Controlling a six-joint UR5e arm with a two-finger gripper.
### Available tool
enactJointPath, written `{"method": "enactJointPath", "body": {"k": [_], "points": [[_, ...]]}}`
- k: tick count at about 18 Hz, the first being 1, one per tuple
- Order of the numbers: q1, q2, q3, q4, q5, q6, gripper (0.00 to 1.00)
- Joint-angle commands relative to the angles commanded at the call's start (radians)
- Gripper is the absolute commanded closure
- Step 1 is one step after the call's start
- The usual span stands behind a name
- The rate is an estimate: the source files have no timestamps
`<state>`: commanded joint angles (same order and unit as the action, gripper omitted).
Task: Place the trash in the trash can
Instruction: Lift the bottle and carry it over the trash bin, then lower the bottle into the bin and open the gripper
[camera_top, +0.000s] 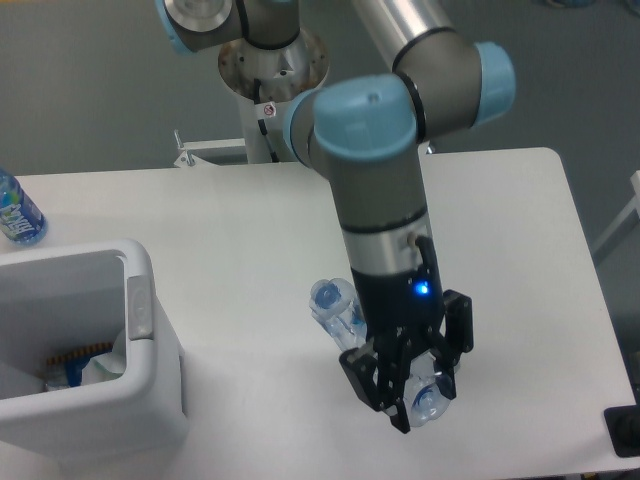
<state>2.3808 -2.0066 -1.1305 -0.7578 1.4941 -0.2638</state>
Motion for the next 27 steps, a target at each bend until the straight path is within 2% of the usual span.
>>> {"method": "enactJointPath", "body": {"k": [5, 9, 18, 27], "points": [[-0.064, 0.086, 0.003, 0.0, 0.002, 0.003, 0.6], [-0.124, 0.121, 0.003, 0.012, 0.003, 0.005, 0.6], [-0.268, 0.115, -0.006, 0.034, 0.0, 0.044, 0.6], [-0.339, 0.065, -0.008, 0.034, 0.0, 0.044, 0.6]]}}
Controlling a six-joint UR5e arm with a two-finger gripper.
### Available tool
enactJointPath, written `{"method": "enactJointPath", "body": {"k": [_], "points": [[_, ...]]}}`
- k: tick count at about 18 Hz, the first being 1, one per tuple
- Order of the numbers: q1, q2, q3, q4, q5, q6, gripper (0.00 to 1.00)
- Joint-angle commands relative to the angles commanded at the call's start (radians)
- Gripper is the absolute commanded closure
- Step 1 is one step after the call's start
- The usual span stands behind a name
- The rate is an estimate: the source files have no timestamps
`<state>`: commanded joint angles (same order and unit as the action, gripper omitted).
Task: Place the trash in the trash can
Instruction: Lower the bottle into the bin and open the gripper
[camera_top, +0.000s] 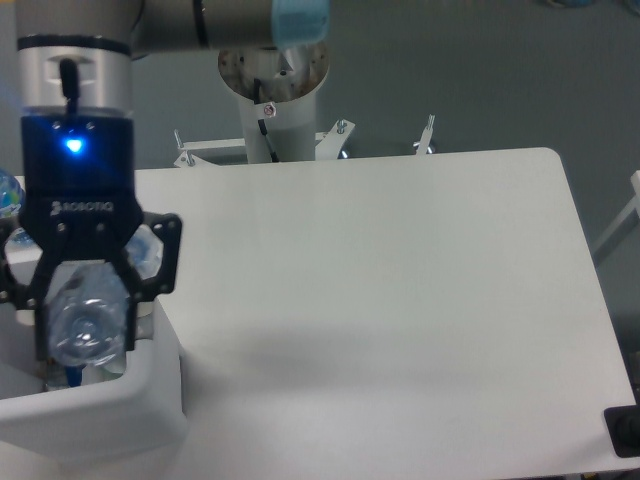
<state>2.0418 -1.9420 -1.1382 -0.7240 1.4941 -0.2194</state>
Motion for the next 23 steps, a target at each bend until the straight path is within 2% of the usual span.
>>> {"method": "enactJointPath", "body": {"k": [5, 11, 16, 17, 21, 22, 23], "points": [[-0.017, -0.018, 0.011, 0.002, 0.0, -0.002, 0.59], [-0.072, -0.06, 0.009, 0.002, 0.002, 0.0, 0.59], [-0.08, -0.08, 0.006, 0.0, 0.0, 0.0, 0.59], [-0.087, -0.09, 0.002, 0.0, 0.002, -0.002, 0.53], [-0.091, -0.091, -0.031, 0.0, 0.003, -0.006, 0.5], [-0.091, -0.091, -0.037, 0.0, 0.003, -0.006, 0.45], [-0.091, -0.091, -0.04, 0.0, 0.003, -0.006, 0.32]]}}
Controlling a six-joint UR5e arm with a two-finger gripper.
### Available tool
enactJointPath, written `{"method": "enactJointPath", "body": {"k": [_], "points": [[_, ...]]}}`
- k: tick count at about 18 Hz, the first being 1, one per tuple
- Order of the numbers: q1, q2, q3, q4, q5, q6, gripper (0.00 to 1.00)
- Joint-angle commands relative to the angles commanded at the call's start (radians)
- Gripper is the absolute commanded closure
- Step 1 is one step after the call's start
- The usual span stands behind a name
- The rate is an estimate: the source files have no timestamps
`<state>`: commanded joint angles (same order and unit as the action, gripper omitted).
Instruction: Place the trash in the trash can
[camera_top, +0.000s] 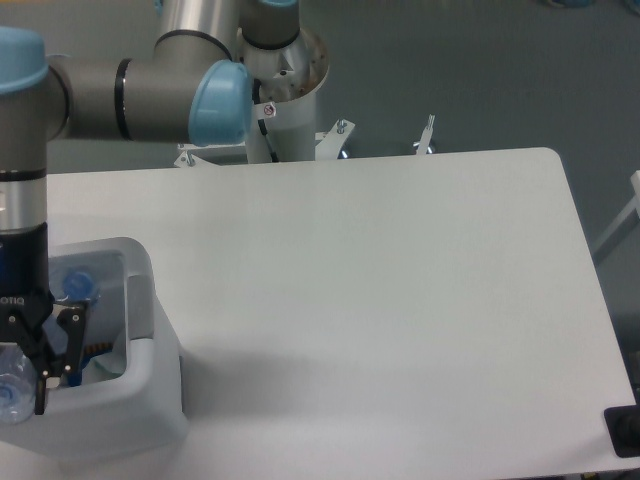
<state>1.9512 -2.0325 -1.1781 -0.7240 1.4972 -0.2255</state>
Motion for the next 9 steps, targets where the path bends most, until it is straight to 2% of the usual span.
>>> {"method": "enactJointPath", "body": {"k": [1, 2, 3, 9], "points": [[0.0, 0.0, -0.003, -0.002, 0.0, 0.003, 0.17], [0.0, 0.003, -0.011, -0.002, 0.0, 0.003, 0.12], [0.002, 0.006, -0.017, -0.002, 0.003, 0.005, 0.02], [0.011, 0.041, -0.031, -0.002, 0.031, 0.005, 0.0]]}}
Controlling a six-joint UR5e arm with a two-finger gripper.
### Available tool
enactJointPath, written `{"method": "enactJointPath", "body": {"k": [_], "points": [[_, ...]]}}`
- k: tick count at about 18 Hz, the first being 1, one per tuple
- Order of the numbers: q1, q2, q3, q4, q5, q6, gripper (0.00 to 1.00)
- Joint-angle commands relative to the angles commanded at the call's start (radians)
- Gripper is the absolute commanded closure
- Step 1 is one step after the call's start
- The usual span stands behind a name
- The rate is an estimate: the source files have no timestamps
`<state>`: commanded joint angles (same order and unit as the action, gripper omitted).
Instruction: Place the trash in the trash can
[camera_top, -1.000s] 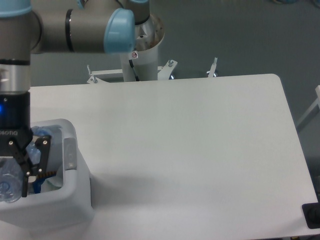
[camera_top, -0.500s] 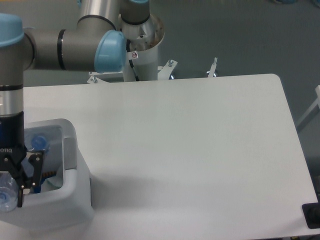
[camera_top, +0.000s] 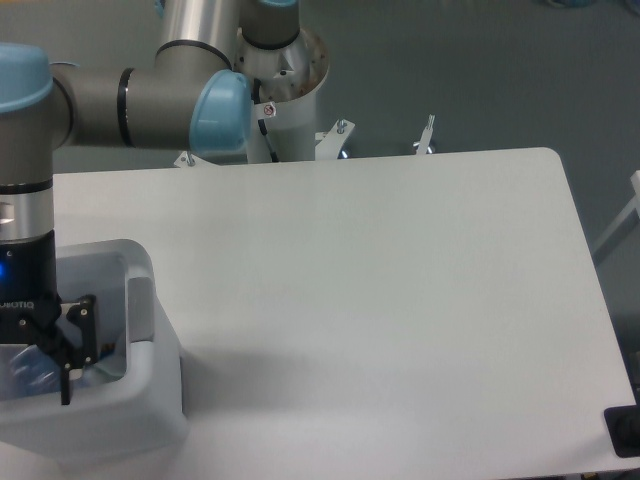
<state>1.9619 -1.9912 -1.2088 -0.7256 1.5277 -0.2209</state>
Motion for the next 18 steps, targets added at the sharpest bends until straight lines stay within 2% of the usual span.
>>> {"method": "enactJointPath", "body": {"k": [4, 6, 10, 14, 16, 18], "points": [[0.073, 0.028, 0.0, -0.002, 0.11, 0.014, 0.0], [0.119, 0.031, 0.002, -0.002, 0.12, 0.053, 0.0], [0.213, 0.032, 0.005, -0.006, 0.189, 0.155, 0.0], [0.256, 0.037, 0.005, -0.012, 0.269, 0.285, 0.0], [0.281, 0.054, 0.003, -0.049, 0.272, 0.345, 0.0], [0.304, 0.075, 0.0, -0.131, 0.273, 0.44, 0.0]]}}
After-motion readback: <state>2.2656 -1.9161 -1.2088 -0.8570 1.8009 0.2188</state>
